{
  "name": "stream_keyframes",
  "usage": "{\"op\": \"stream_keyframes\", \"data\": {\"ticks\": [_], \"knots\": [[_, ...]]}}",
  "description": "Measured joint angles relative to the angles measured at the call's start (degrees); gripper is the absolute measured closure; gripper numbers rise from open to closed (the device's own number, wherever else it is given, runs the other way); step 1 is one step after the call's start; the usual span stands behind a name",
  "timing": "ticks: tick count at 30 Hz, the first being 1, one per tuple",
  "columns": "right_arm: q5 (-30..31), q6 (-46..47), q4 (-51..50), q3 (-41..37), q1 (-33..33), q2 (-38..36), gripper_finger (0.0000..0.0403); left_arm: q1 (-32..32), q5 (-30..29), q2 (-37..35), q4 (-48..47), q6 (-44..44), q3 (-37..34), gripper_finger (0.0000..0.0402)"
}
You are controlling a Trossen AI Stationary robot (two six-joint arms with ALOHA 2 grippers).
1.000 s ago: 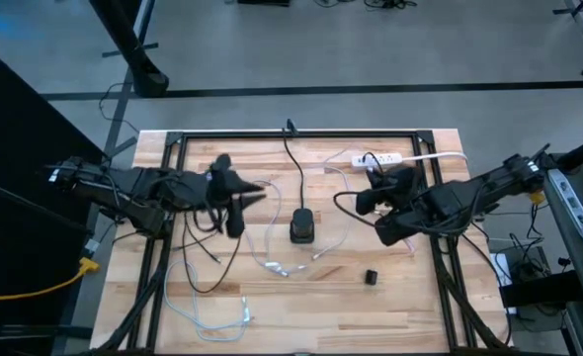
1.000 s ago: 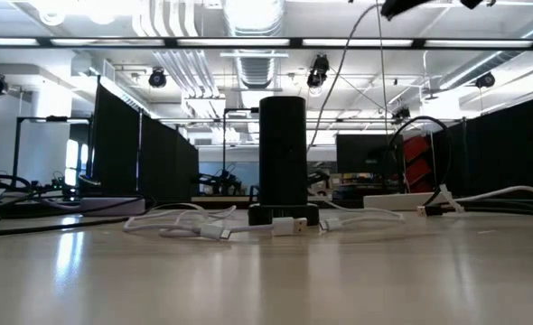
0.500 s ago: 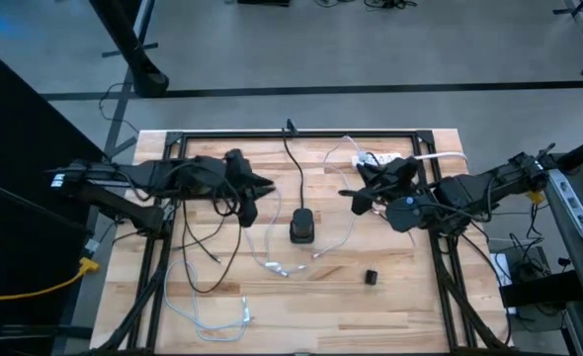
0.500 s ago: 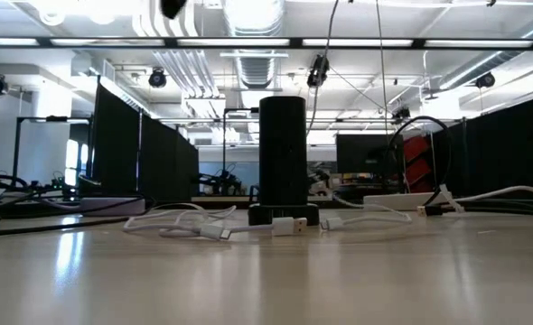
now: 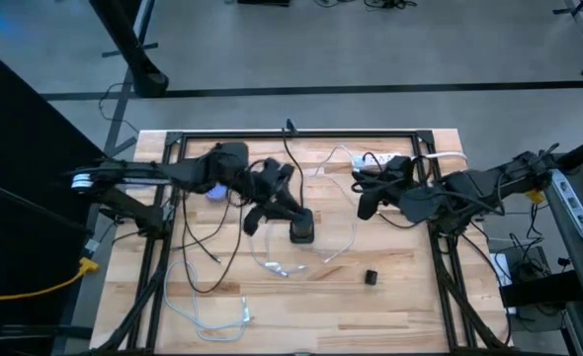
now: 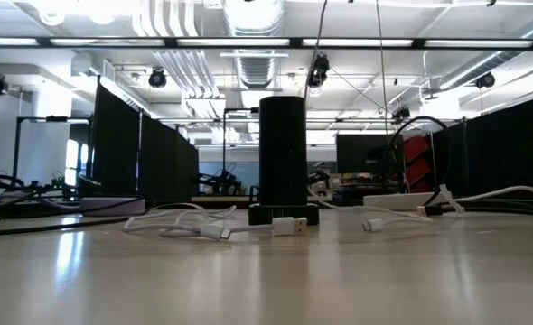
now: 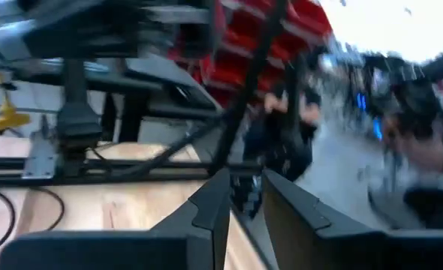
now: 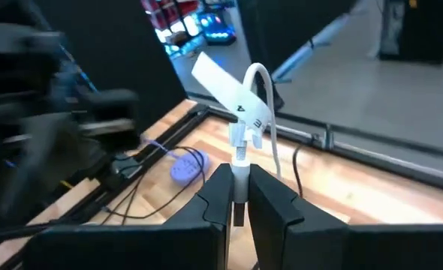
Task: Insert USB
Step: Insert the white charger cable into the white outlet extension
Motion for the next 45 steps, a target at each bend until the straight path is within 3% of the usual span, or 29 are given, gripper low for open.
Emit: {"op": "stream_keyframes", "data": {"ticks": [4,9,15,21,32,45], "knots": [[-3.2,-8.9,4.6,0.0,0.0,-1.8,0.0385,4.2,-0.2,4.9,4.5,-8.4,1.8,0.0335],[-8.5,-16.7,7.3,0.0,0.0,-2.6,0.0385,6.2,1.3,9.8,4.3,-10.0,6.5,0.0335],[-13.3,-18.4,7.3,0.0,0.0,-2.7,0.0385,6.2,1.9,11.8,4.2,-7.0,13.1,0.0323],[-14.4,-18.4,7.6,0.0,0.0,-2.6,0.0385,6.2,4.3,11.8,3.8,-5.1,16.7,0.0284],[-19.8,-20.4,10.0,0.0,0.0,-0.2,0.0385,6.2,4.4,12.0,0.6,-4.8,16.9,0.0215],[-20.8,-21.4,10.0,0.0,0.0,1.4,0.0385,6.1,4.4,12.0,0.3,-4.0,16.9,0.0201]]}}
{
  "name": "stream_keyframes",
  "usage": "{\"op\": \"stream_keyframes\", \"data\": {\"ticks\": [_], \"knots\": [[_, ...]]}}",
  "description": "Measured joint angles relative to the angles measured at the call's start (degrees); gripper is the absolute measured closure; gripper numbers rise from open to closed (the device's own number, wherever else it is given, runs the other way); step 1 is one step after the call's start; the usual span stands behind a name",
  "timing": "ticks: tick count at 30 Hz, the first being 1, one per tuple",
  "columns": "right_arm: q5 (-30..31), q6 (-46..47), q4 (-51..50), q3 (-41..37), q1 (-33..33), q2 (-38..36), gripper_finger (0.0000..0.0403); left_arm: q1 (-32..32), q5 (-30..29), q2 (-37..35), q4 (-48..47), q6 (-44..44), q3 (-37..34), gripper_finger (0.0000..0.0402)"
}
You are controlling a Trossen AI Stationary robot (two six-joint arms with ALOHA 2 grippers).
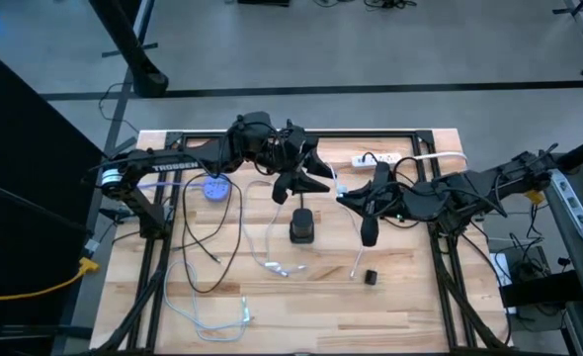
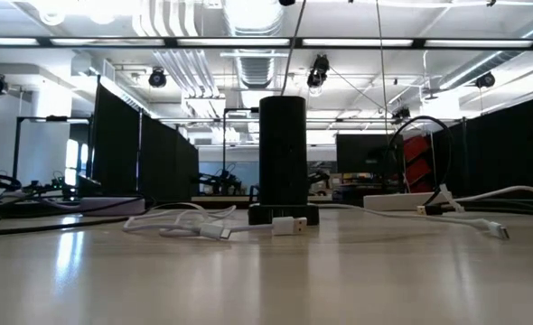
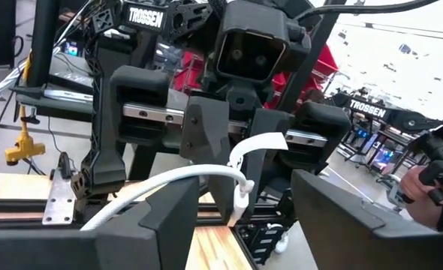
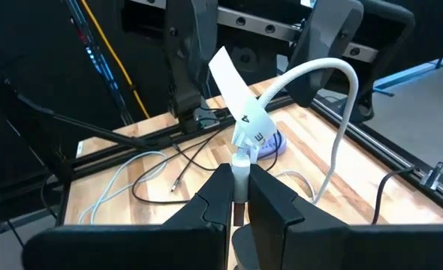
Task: Insert USB
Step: Insert the white charger cable into the white outlet extension
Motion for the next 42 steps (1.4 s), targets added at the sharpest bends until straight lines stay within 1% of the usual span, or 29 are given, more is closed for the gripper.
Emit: {"op": "stream_keyframes", "data": {"ticks": [5,11,20,24,30,32,34,38,39,42], "knots": [[-0.3,0.0,0.0,0.0,0.0,-0.1,0.0385,0.0,0.0,0.0,-0.3,-0.9,0.0,0.0216],[-4.4,-1.5,-0.1,0.0,0.0,-0.2,0.0385,0.0,0.0,0.0,1.3,-2.3,-0.1,0.0244],[-5.2,-6.2,-0.2,0.0,0.4,-0.3,0.0385,0.1,-0.5,0.0,0.6,-3.4,-0.1,0.0275],[-5.9,-7.0,-0.8,0.0,0.4,-0.3,0.0385,0.2,-0.5,0.0,2.4,-6.1,-0.1,0.0280],[-5.5,-7.1,-0.5,0.0,0.4,-0.3,0.0385,0.0,-0.3,0.0,3.1,-6.6,-0.1,0.0275],[-5.5,-7.1,-0.5,0.0,0.4,-0.3,0.0385,0.0,-0.4,0.0,3.0,-7.4,-0.1,0.0279],[-5.5,-7.1,-0.6,0.0,0.4,-0.3,0.0385,0.0,-0.5,0.1,2.9,-8.2,-0.1,0.0300],[-5.5,-7.1,-1.2,0.0,0.4,-0.3,0.0385,0.0,-0.5,0.1,3.0,-7.5,-0.1,0.0380],[-5.5,-7.1,-1.5,0.0,0.4,-0.3,0.0385,0.0,-0.6,0.1,3.1,-7.5,-0.1,0.0390],[-5.3,-7.0,-3.1,0.0,0.4,-0.3,0.0385,0.0,-0.8,0.1,3.2,-7.5,-0.1,0.0395]]}}
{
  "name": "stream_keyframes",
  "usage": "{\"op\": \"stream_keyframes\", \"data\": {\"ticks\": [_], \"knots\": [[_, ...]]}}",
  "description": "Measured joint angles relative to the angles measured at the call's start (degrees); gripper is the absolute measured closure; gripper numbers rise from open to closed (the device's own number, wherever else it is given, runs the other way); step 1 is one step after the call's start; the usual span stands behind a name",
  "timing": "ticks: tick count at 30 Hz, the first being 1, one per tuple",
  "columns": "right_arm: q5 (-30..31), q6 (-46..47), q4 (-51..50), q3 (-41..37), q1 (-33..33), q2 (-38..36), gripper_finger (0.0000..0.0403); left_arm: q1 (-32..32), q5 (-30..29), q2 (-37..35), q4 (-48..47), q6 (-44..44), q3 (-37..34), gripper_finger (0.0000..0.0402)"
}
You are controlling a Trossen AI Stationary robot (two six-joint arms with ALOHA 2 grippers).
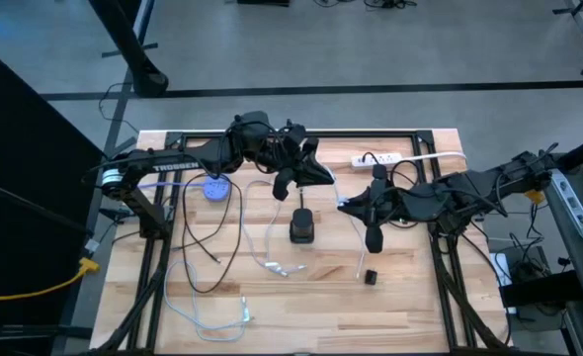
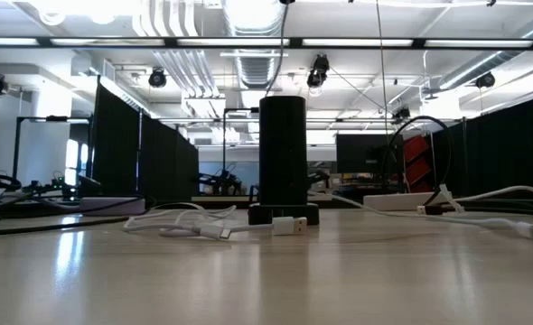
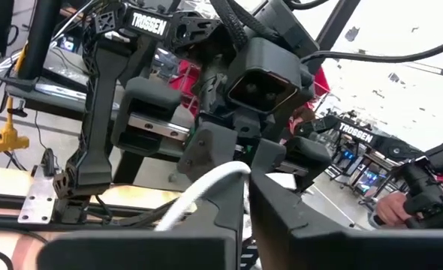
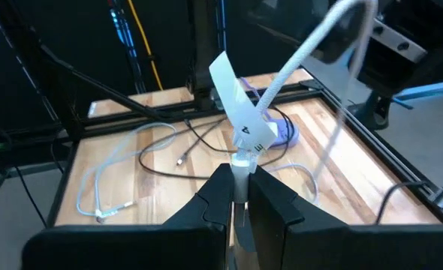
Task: Insert USB
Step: Insert the white charger cable into the white outlet extension
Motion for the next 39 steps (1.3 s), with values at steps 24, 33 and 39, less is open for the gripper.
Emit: {"op": "stream_keyframes", "data": {"ticks": [24,33,39], "knots": [[-0.3,-7.5,-1.0,-0.1,0.0,2.4,0.0385,-0.4,-2.8,0.1,0.2,-4.7,0.0,0.0311],[-0.2,-5.1,-3.0,-0.1,0.0,2.2,0.0385,-0.4,-2.8,0.1,0.2,-3.4,0.0,0.0313],[-0.2,-2.4,-5.2,-0.1,0.0,2.2,0.0385,-0.4,-2.8,0.1,0.1,-1.9,0.0,0.0393]]}}
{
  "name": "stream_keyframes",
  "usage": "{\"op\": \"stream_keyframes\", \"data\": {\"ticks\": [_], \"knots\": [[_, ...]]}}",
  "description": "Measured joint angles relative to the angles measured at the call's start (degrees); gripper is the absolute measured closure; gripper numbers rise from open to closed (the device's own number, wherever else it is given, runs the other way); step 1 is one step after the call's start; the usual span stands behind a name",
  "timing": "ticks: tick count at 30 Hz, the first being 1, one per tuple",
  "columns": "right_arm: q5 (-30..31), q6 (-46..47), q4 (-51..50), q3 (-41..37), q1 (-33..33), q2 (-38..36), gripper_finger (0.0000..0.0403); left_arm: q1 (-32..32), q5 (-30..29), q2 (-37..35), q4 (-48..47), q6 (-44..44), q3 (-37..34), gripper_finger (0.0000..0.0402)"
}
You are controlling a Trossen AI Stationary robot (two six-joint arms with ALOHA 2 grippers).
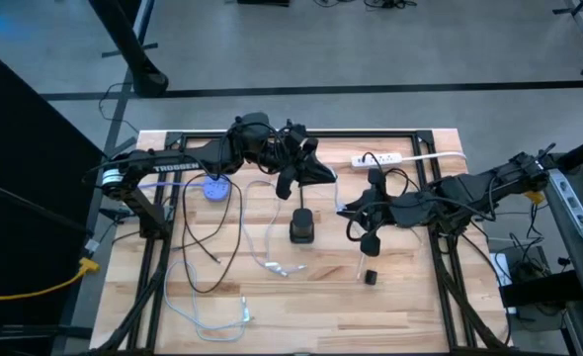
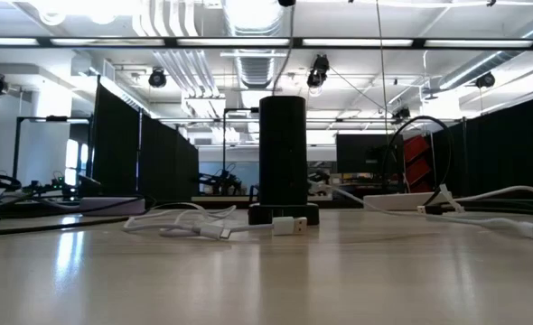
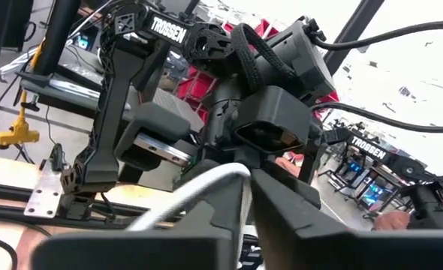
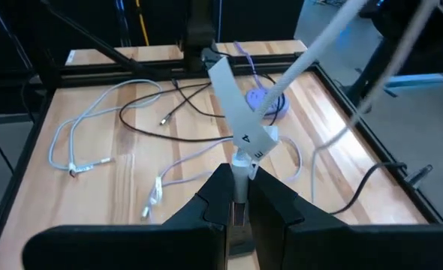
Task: Insert USB
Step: Insert the white charger cable into the white outlet extension
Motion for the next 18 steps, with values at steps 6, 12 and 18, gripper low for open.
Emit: {"op": "stream_keyframes", "data": {"ticks": [6,12,18], "knots": [[-0.1,4.1,0.5,0.0,0.0,0.0,0.0385,0.0,0.0,0.0,-0.5,0.4,0.0,0.0401],[-1.1,10.0,0.5,0.0,0.0,-0.1,0.0350,0.0,0.4,0.0,-4.1,3.2,0.0,0.0401],[-11.2,16.0,0.0,0.0,0.0,-1.4,0.0257,0.7,0.5,0.0,-8.9,6.4,0.0,0.0402]]}}
